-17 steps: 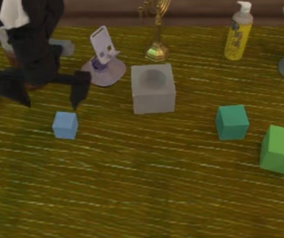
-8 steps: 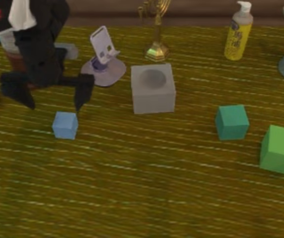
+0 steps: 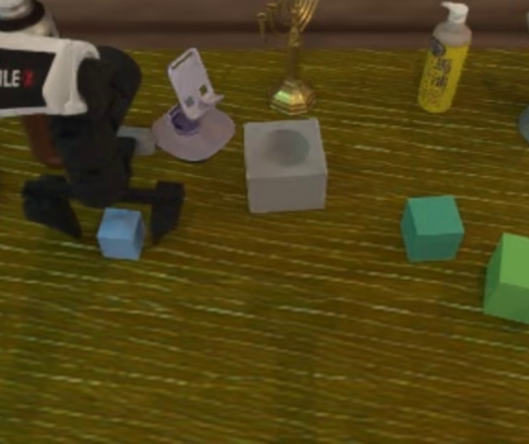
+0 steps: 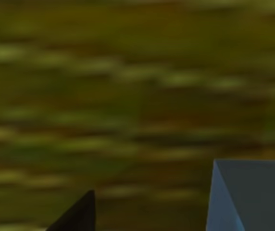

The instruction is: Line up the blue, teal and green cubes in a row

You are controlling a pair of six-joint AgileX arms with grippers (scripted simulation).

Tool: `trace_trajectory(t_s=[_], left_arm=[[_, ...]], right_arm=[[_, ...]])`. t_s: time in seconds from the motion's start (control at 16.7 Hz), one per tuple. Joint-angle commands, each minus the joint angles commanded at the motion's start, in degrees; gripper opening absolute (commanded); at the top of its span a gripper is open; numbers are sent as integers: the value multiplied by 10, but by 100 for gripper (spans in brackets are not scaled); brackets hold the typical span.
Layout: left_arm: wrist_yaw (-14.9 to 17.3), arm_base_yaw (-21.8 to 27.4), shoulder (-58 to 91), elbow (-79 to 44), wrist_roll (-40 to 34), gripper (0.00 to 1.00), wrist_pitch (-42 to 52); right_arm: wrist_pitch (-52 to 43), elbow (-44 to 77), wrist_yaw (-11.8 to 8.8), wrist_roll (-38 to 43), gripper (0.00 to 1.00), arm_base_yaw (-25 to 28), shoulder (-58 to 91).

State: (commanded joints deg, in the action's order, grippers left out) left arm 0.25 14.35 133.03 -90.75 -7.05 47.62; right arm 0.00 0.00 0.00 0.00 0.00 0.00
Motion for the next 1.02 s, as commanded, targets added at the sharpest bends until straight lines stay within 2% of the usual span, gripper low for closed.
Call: trace_trajectory(t_s=[0.24,1.02], left_arm=[[0,0,2,2,0,100,-3],[0,0,2,2,0,2,-3]], right_arm=[[0,0,0,0,100,0,0],[0,0,0,0,100,0,0]])
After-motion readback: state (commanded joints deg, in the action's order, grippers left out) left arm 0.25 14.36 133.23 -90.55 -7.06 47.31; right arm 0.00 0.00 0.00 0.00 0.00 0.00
